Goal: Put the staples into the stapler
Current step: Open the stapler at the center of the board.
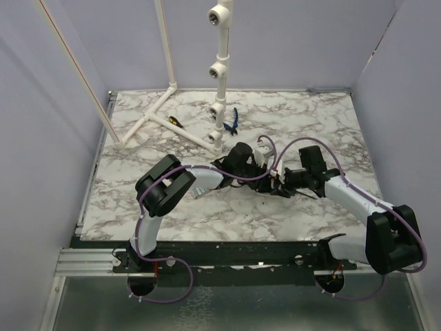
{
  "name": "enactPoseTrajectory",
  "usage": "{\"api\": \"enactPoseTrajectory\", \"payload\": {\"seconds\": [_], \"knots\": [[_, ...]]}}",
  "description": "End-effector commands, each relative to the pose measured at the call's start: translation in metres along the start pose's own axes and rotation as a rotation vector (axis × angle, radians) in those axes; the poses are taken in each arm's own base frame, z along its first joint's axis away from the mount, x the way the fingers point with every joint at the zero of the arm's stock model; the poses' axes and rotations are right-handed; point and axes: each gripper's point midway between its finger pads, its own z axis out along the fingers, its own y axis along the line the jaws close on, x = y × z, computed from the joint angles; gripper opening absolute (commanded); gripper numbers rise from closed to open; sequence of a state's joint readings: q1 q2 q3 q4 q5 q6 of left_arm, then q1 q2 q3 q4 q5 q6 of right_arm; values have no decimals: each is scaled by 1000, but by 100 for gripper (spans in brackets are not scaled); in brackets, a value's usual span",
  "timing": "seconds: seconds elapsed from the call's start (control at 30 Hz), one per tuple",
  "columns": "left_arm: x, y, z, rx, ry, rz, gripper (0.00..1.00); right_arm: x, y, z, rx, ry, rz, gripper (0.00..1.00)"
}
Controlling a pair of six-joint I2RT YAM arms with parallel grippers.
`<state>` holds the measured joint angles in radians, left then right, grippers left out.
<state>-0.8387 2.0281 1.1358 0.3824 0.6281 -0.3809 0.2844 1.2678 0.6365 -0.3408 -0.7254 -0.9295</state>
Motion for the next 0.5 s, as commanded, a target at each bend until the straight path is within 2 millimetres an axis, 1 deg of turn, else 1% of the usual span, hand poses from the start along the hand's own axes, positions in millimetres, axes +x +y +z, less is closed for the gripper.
{"api": "enactPoseTrajectory", "payload": {"seconds": [0.0, 0.17, 0.27, 0.47], "knots": [[1, 18, 1, -86, -32, 23, 32, -11, -2, 0, -3, -9, 20, 16], [12, 28, -3, -124, -21, 11, 29, -17, -9, -9, 48, -4, -11, 7], [21, 37, -5, -160, -6, 5, 25, -19, -12, -15, 72, 0, -18, 6], [41, 54, -8, -220, 45, -3, 14, -13, -11, -20, 84, 5, 11, 3]]}}
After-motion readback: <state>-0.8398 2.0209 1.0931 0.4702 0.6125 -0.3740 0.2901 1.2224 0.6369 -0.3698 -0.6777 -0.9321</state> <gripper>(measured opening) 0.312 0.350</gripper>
